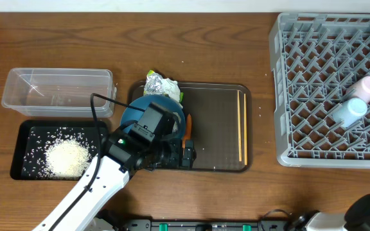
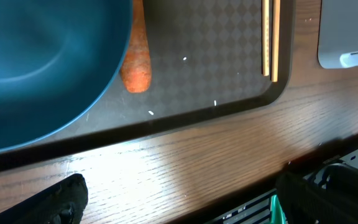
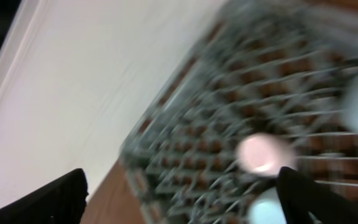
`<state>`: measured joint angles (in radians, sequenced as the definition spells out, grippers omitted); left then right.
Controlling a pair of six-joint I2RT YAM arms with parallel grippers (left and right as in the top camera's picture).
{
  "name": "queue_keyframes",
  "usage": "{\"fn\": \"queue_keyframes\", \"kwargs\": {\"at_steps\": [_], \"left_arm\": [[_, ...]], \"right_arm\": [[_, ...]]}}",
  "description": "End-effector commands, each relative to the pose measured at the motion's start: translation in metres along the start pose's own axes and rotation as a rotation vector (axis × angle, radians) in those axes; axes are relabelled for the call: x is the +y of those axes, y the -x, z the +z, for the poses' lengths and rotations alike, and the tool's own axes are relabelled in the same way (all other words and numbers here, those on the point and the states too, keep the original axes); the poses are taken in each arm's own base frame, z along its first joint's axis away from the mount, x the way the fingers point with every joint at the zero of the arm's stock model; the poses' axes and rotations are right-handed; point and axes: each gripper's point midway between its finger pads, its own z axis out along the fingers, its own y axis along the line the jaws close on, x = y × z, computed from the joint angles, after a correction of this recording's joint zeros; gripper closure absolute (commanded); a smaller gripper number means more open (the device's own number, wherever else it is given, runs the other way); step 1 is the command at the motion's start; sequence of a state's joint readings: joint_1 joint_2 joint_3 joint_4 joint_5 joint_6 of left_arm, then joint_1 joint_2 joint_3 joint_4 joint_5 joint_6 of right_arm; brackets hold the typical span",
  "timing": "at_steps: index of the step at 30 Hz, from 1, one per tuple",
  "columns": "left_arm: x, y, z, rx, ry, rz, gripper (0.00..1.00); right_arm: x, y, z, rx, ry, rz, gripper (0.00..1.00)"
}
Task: Sort waste into correct bins and load items into the dishwasher rack
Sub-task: 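Move the right gripper over the chopsticks on the tray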
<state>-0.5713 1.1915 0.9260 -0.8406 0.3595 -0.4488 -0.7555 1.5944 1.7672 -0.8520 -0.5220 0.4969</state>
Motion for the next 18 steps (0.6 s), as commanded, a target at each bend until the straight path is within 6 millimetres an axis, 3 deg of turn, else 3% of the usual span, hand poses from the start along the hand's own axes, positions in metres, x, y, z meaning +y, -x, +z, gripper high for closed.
{"fn": "queue_keyframes", "kwargs": {"at_steps": [1,6,12,17,18], "left_arm": [[0.004,0.0,0.001,0.001,0.017,-0.007,0.0],[0.004,0.0,0.001,0.001,0.017,-0.007,0.0],[0.003,0.0,0.001,0.001,0.016,-0.007,0.0],[0.003,0.0,0.001,0.001,0.016,-0.007,0.0],[0.003,0.0,0.001,0.001,0.016,-0.007,0.0]], "right_arm": [[0.058,-0.043,0.011,0.104,0.093,-0.093,0.02],[0.112,-0.132,0.038,0.287,0.111,-0.277,0.01],[0.118,-0.215,0.058,0.386,-0.101,-0.519,0.03],[0.115,-0.289,0.077,0.536,-0.184,-0.666,0.18],[0.112,-0.312,0.084,0.589,-0.199,-0.697,0.23]]}}
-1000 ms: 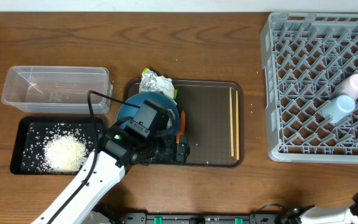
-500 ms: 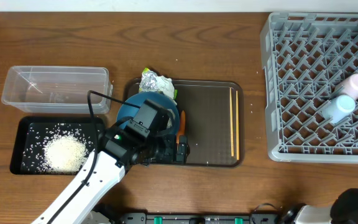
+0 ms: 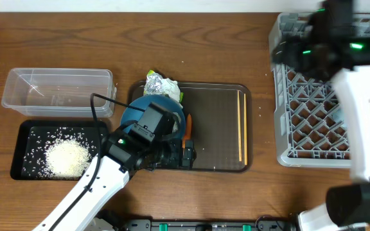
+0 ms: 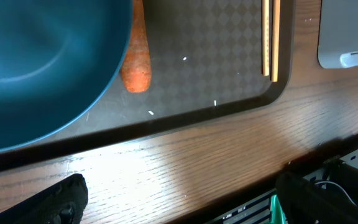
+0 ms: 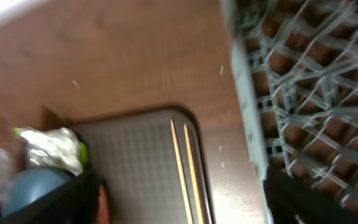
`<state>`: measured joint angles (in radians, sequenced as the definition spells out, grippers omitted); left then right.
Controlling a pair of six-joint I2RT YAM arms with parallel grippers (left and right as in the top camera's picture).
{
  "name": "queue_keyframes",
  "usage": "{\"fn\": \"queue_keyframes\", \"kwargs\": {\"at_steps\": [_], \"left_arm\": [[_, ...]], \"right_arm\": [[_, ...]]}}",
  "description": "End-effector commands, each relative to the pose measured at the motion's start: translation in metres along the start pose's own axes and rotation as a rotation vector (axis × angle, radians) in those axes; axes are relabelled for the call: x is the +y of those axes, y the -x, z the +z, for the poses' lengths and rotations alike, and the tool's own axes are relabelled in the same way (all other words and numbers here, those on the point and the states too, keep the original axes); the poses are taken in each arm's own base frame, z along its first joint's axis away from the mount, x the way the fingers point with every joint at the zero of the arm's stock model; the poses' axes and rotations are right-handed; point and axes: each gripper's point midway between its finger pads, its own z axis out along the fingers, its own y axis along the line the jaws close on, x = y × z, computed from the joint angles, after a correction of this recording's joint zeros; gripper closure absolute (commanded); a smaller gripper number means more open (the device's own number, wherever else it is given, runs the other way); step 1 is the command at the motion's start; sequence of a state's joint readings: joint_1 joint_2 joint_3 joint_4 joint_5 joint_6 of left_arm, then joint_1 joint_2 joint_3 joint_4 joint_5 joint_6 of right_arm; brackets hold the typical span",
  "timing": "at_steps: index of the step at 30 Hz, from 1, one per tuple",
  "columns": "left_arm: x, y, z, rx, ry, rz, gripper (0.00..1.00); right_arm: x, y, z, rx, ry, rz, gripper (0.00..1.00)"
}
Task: Sort waste into correct bins and load items into the dishwasher rack
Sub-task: 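Move the right gripper over the chopsticks on the tray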
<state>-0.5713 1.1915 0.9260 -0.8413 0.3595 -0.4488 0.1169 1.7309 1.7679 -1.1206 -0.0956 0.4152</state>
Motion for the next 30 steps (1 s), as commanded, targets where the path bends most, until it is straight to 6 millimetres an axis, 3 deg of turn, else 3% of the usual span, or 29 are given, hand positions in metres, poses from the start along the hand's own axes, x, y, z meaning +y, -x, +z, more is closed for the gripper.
{"fn": "queue_keyframes", "kwargs": {"at_steps": [1,6,10,15,22,27,30], "left_arm": [[0.003,0.0,0.001,0.001,0.016,-0.007,0.0],[0.003,0.0,0.001,0.001,0.016,-0.007,0.0],[0.003,0.0,0.001,0.001,0.016,-0.007,0.0],[0.003,0.0,0.001,0.001,0.016,-0.007,0.0],[0.003,0.0,0.001,0.001,0.016,-0.007,0.0],[0.003,0.0,0.001,0.001,0.016,-0.007,0.0],[0.003,0.0,0.001,0.001,0.016,-0.007,0.0]], "right_arm": [[0.008,-0.017,0.037,0.07,-0.105,-0.082,0.25],[0.029,-0.057,0.093,0.22,-0.142,-0.137,0.29],[0.04,-0.088,0.123,0.316,-0.177,-0.174,0.36],[0.045,-0.122,0.139,0.414,-0.221,-0.178,0.42],[0.033,-0.144,0.15,0.467,-0.26,-0.166,0.41],[0.019,-0.162,0.169,0.486,-0.263,-0.163,0.41],[0.021,-0.174,0.18,0.507,-0.209,-0.211,0.43]]}}
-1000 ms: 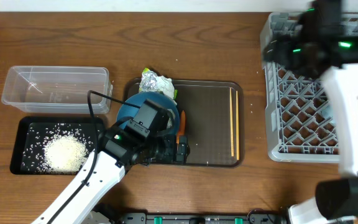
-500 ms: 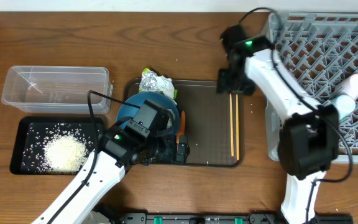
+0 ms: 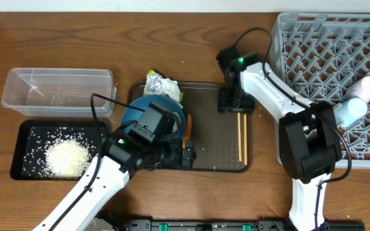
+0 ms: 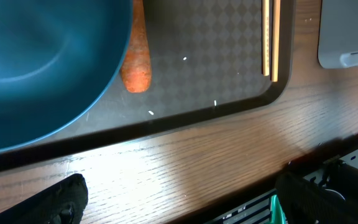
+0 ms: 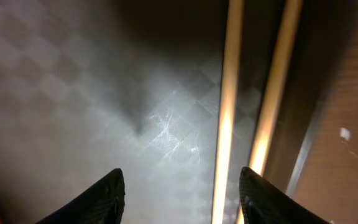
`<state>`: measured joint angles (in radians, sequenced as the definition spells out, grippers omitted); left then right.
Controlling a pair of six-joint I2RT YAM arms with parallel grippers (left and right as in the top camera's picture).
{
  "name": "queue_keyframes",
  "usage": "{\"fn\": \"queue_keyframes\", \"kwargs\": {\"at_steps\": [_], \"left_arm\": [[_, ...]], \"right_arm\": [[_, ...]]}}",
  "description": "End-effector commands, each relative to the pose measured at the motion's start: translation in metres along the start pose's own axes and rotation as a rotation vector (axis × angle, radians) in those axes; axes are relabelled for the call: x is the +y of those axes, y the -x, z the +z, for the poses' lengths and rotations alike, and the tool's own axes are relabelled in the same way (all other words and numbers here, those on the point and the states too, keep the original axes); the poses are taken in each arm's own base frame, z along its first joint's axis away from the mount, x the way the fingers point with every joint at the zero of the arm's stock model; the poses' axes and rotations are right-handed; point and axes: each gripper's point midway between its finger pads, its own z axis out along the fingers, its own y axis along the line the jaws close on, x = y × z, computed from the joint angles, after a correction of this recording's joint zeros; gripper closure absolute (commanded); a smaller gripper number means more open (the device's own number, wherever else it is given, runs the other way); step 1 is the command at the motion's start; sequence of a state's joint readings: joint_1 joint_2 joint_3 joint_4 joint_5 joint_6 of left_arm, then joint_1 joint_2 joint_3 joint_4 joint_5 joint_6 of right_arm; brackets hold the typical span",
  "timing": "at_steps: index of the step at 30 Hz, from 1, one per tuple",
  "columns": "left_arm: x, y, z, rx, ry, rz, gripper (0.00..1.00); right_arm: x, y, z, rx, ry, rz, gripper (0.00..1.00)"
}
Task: Sort waste into correct bins and load items into the dishwasher rack
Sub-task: 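Move the right gripper over the chopsticks on the tray, then grasp the wooden chopsticks with the right gripper and lift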
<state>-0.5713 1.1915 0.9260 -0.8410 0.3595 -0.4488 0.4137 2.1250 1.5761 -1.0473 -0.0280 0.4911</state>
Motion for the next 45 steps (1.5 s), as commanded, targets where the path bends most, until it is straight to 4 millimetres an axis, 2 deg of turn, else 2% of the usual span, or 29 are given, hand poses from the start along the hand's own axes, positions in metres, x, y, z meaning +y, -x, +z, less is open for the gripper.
{"fn": "queue_keyframes", "kwargs": {"at_steps": [1,10,12,15,17,18,20,22,25,28,33,34,37,39,42,45], "left_arm": [[0.003,0.0,0.001,0.001,0.016,-0.007,0.0],[0.003,0.0,0.001,0.001,0.016,-0.007,0.0],[0.003,0.0,0.001,0.001,0.016,-0.007,0.0],[0.003,0.0,0.001,0.001,0.016,-0.007,0.0],[0.003,0.0,0.001,0.001,0.016,-0.007,0.0],[0.003,0.0,0.001,0.001,0.016,-0.007,0.0],[0.003,0.0,0.001,0.001,0.016,-0.007,0.0],[0.003,0.0,0.001,0.001,0.016,-0.007,0.0],[0.003,0.0,0.001,0.001,0.016,-0.007,0.0],[0.003,0.0,0.001,0.001,0.016,-0.007,0.0],[0.003,0.0,0.001,0.001,0.016,-0.007,0.0],[0.003,0.0,0.001,0.001,0.016,-0.007,0.0],[0.003,0.0,0.001,0.001,0.016,-0.007,0.0],[0.003,0.0,0.001,0.001,0.016,-0.007,0.0],[0.003,0.0,0.001,0.001,0.016,-0.007,0.0],[0.003,0.0,0.001,0.001,0.016,-0.007,0.0]], "right_arm": [[0.001,-0.01,0.013,0.032,0.016,-0.038,0.43],[-0.002,-0.018,0.025,0.049,0.006,-0.028,0.42],[-0.004,-0.021,0.03,0.054,0.004,-0.028,0.44],[-0.007,-0.026,0.038,0.062,0.0,-0.027,0.62],[-0.009,-0.028,0.041,0.066,-0.002,-0.028,0.81],[-0.008,-0.028,0.041,0.065,-0.002,-0.028,0.88],[-0.007,-0.025,0.04,0.051,0.005,-0.029,0.96],[-0.005,-0.02,0.034,0.035,0.015,-0.042,0.99],[-0.002,-0.009,0.018,-0.003,0.034,-0.057,0.99],[0.0,0.009,-0.01,-0.071,0.066,-0.068,0.99],[-0.009,0.054,-0.081,-0.253,0.13,-0.069,0.99],[-0.012,0.06,-0.09,-0.277,0.136,-0.073,0.99],[-0.039,0.085,-0.131,-0.394,0.136,-0.093,0.99],[-0.058,0.096,-0.145,-0.438,0.125,-0.084,0.99],[-0.094,0.114,-0.156,-0.491,0.1,-0.069,0.99],[-0.124,0.127,-0.158,-0.523,0.084,-0.023,0.99]]}}
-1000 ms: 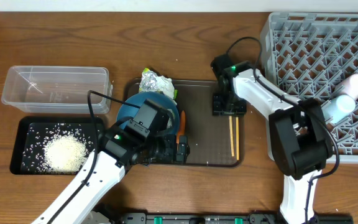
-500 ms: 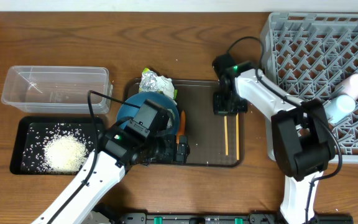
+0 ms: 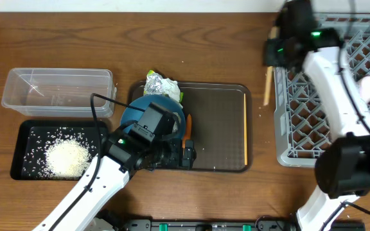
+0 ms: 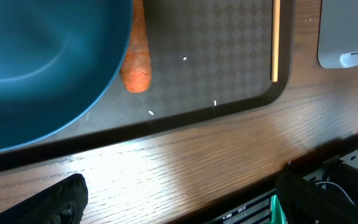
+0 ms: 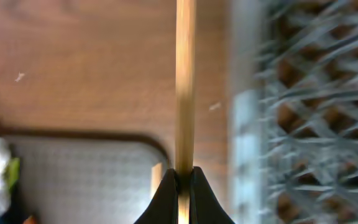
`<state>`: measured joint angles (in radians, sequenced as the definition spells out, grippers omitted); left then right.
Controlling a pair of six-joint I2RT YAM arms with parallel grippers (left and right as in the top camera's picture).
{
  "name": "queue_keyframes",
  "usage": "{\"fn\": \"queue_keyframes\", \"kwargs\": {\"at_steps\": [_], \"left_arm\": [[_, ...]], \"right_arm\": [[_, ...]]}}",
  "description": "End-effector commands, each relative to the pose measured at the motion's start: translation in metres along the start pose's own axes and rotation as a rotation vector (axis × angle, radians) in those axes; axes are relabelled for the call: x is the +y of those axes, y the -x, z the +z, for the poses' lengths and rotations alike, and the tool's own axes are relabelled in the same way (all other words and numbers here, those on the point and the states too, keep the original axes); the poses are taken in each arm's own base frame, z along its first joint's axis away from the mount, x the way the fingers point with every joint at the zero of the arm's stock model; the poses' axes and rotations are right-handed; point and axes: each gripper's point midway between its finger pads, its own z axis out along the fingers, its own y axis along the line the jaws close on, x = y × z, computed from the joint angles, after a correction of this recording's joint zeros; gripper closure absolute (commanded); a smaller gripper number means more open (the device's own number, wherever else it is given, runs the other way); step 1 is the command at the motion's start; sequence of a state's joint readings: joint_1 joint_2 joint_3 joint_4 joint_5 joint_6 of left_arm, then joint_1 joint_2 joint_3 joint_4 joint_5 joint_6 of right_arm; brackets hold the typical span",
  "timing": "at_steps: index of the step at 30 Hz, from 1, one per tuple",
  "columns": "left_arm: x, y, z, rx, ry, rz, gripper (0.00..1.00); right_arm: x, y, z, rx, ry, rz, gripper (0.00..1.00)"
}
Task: Sort waste into correct bins and load items into the dishwasher rack
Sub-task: 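Grasp the wooden chopsticks with the right gripper and lift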
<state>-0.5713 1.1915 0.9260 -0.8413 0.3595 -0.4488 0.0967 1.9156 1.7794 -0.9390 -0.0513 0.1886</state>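
Note:
My right gripper (image 5: 184,183) is shut on one wooden chopstick (image 5: 185,81), which hangs in the air beside the left edge of the grey dishwasher rack (image 3: 339,77); the overhead view shows this chopstick (image 3: 267,86) above the bare table. The second chopstick (image 3: 245,125) lies along the right side of the dark tray (image 3: 217,154). A blue bowl (image 3: 148,110), an orange carrot (image 4: 135,50) and a ball of foil with green scraps (image 3: 160,84) sit on the tray's left. My left gripper (image 4: 179,199) stands open over the tray's front edge.
A clear plastic bin (image 3: 58,91) stands at the left, with a black tray of rice (image 3: 31,138) in front of it. A pink cup lies in the rack, partly behind my right arm.
My right gripper was open, low over the two chopsticks on the tray. It is now shut on one of them, lifted to the rack's left edge. The left arm has not moved.
At first my right arm was off at the bottom right, its camera blurred towards the rack. Then it was over the rack's top left corner, then down at the pair of chopsticks. Now one chopstick is held up and one stays on the tray.

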Motion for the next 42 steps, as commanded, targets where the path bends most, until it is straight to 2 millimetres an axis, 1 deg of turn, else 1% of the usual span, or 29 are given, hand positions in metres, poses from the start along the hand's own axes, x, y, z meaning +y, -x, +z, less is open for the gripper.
{"fn": "queue_keyframes", "kwargs": {"at_steps": [1,3,8,11,14,19,21,24,28,29,30,33,35,37,39,42], "left_arm": [[0.003,0.0,0.001,0.001,0.016,-0.007,0.0],[0.003,0.0,0.001,0.001,0.016,-0.007,0.0],[0.003,0.0,0.001,0.001,0.016,-0.007,0.0],[0.003,0.0,0.001,0.001,0.016,-0.007,0.0],[0.003,0.0,0.001,0.001,0.016,-0.007,0.0],[0.003,0.0,0.001,0.001,0.016,-0.007,0.0],[0.003,0.0,0.001,0.001,0.016,-0.007,0.0],[0.003,0.0,0.001,0.001,0.016,-0.007,0.0],[0.003,0.0,0.001,0.001,0.016,-0.007,0.0],[0.003,0.0,0.001,0.001,0.016,-0.007,0.0],[0.003,0.0,0.001,0.001,0.016,-0.007,0.0],[0.003,0.0,0.001,0.001,0.016,-0.007,0.0],[0.003,0.0,0.001,0.001,0.016,-0.007,0.0],[0.003,0.0,0.001,0.001,0.016,-0.007,0.0],[0.003,0.0,0.001,0.001,0.016,-0.007,0.0],[0.003,0.0,0.001,0.001,0.016,-0.007,0.0]], "right_arm": [[-0.037,0.01,0.004,-0.019,-0.043,-0.02,0.99],[-0.053,0.016,0.005,-0.039,-0.058,-0.009,0.99],[-0.081,0.025,0.008,-0.063,-0.108,-0.008,0.99],[-0.092,0.024,0.015,-0.054,-0.117,-0.025,0.99],[-0.096,0.021,0.027,-0.033,-0.121,-0.037,0.99],[-0.093,0.016,0.05,-0.005,-0.088,-0.038,0.98],[-0.091,0.013,0.056,0.008,-0.069,-0.036,0.94],[-0.083,0.012,0.059,0.013,-0.025,-0.037,0.79],[-0.081,0.011,0.058,0.019,-0.028,-0.036,0.49],[-0.083,0.009,0.057,0.029,-0.039,-0.021,0.42],[-0.083,0.009,0.056,0.032,-0.041,-0.014,0.41],[-0.081,0.009,0.046,0.05,-0.041,0.032,0.41],[-0.075,0.013,0.032,0.051,-0.029,0.052,0.43],[-0.061,0.018,0.014,0.044,0.007,0.041,0.43],[-0.042,0.021,-0.005,0.035,0.061,0.023,0.43],[-0.009,0.014,-0.029,0.045,0.143,-0.012,0.44]]}}
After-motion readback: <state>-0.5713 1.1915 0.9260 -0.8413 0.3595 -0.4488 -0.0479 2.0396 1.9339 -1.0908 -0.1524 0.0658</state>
